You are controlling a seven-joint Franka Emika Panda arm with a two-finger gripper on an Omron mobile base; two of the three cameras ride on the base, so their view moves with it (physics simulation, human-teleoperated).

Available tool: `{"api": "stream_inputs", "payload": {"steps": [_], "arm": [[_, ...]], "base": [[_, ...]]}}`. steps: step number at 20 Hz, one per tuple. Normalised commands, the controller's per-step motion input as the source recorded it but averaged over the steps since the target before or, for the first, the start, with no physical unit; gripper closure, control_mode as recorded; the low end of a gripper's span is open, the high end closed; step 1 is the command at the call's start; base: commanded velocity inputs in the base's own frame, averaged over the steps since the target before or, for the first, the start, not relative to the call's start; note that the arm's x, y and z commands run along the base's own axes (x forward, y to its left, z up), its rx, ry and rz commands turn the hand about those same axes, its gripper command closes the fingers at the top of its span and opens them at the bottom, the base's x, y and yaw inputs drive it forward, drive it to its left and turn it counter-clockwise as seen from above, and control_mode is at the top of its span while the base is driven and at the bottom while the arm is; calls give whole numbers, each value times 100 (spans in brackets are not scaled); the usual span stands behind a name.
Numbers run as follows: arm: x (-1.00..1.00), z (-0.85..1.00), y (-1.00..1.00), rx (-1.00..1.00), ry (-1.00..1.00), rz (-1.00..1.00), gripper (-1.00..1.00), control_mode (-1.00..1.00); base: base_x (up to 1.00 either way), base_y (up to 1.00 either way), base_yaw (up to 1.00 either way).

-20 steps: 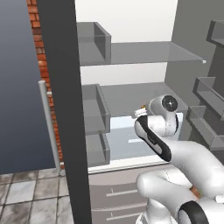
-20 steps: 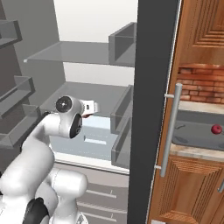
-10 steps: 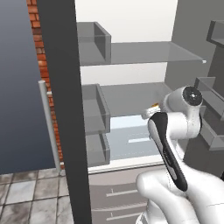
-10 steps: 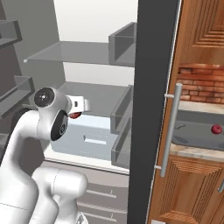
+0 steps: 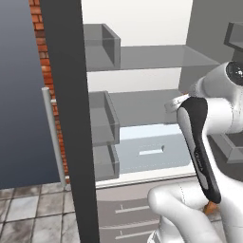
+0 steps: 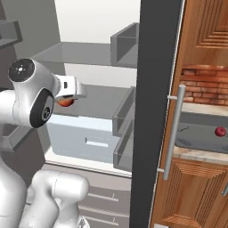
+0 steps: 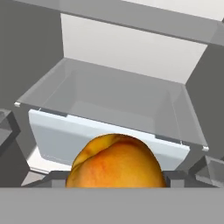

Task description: Pick the apple and peach from the fridge and place them inside the tupperware on the counter.

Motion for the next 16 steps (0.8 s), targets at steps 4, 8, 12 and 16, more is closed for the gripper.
{"api": "stream_inputs", "payload": {"steps": [4, 8, 12, 16], "arm": [[-33, 46, -1, 0, 0, 0, 100, -100], [-70, 8, 0, 0, 0, 0, 100, -100], [-4, -20, 0, 0, 0, 0, 100, -100], [28, -26, 0, 0, 0, 0, 100, -100]], "base": [[0, 0, 0], [0, 0, 0], [0, 0, 0], [0, 0, 0]]}}
